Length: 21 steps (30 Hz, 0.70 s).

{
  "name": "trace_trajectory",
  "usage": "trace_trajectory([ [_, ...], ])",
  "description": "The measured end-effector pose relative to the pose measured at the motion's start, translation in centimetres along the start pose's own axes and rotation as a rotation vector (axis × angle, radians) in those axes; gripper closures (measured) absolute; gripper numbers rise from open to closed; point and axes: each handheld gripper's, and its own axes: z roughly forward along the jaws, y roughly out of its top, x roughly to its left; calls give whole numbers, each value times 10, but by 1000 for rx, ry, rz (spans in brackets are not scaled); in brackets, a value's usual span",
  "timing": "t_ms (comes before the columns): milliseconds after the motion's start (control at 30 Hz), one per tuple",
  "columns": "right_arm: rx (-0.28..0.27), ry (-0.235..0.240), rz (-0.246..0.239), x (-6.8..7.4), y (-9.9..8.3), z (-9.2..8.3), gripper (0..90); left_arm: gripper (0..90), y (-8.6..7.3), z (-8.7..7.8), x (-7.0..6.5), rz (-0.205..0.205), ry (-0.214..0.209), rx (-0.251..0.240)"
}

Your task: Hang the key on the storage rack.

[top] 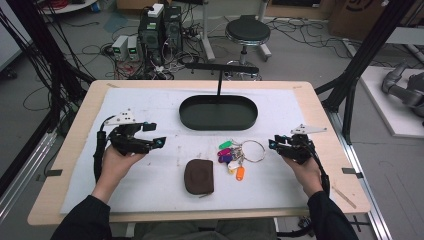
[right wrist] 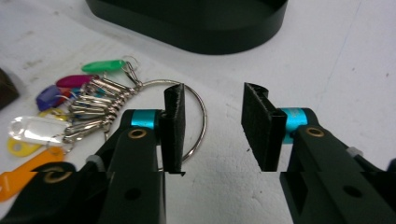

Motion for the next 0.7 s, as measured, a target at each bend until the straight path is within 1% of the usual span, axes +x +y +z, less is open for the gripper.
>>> trace_trajectory([
  [33,26,-6,11,1,-1,7,674,256,0,0,0,1,-2,1],
  [67,26,-6,11,1,-1,7,674,256,0,0,0,1,-1,2],
  [167,50,-10,4,4,-2,15,700,256,0,1,0,3,-2,7],
  [267,80,-15,-16,7,-3,22,720,257,0,2,-1,8,-5,7],
  [300,88,-18,-17,8,-3,24,723,257,0,2,-1,8,-3,9],
  [333,109,-18,-12,9,-3,27,729,258,0,2,-1,7,-3,10],
  [400,114,-22,-13,9,-3,29,733,258,0,2,-1,8,-3,9],
  [467,144,-26,-21,10,-4,34,737,258,0,2,-1,4,-1,10],
  [500,144,-26,-21,10,-4,34,737,258,0,1,-1,3,0,8],
  [533,163,-40,-34,12,-5,37,764,258,-1,1,-1,3,0,8],
  [567,167,-53,-36,13,-4,37,768,258,-1,1,-1,2,1,7],
  [633,165,-54,-32,14,-4,37,783,258,-1,1,-1,-1,5,8],
  [700,161,-62,-37,14,-5,37,863,258,-1,1,-1,-2,6,9],
])
